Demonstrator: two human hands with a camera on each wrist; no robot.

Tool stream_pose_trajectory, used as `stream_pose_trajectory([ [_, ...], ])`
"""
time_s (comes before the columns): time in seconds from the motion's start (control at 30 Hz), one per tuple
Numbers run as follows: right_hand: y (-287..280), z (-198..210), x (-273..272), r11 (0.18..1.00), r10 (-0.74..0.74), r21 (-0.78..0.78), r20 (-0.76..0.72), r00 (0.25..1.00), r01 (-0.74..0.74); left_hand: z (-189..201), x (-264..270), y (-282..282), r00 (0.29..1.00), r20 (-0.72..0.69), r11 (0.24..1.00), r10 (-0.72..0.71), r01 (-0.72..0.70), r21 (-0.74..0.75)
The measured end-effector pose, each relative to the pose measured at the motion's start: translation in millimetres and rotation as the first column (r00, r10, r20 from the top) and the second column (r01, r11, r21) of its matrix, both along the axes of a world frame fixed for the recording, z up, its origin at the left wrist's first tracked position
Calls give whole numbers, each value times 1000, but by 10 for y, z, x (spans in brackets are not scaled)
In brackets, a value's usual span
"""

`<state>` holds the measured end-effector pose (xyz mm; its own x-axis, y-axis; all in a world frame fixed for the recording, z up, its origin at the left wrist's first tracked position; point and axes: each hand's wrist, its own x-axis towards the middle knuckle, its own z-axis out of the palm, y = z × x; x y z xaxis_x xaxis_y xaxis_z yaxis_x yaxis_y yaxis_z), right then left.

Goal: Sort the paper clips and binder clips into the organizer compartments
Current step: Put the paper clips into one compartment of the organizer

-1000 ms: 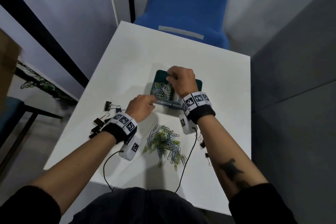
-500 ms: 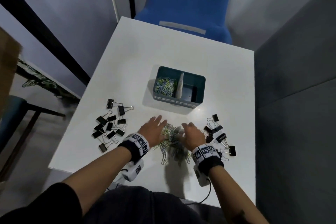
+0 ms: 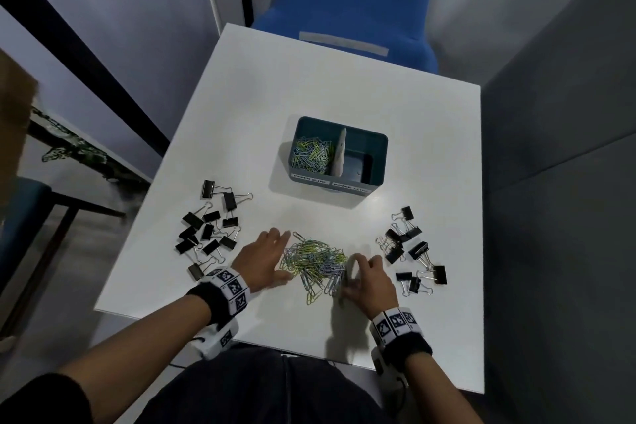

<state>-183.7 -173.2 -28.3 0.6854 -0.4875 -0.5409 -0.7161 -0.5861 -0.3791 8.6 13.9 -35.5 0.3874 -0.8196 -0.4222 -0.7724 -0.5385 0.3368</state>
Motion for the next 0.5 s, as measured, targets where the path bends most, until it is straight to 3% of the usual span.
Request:
stream_pose_trajectory([
  [0.1,133,-17,-46,999,-44,22,-65,997,46,21,-63,-16,997,-29,995,69,-67,81],
  [0.3,366,-21,270,1000,-16,12,9,1000,16,-1,-357,-272,999,-39,997,-19,23,80],
  [0.5,340,21,515,1000,9,-12,37,999,-9,27,-331,-450,1000,1,998,-1,1,63],
])
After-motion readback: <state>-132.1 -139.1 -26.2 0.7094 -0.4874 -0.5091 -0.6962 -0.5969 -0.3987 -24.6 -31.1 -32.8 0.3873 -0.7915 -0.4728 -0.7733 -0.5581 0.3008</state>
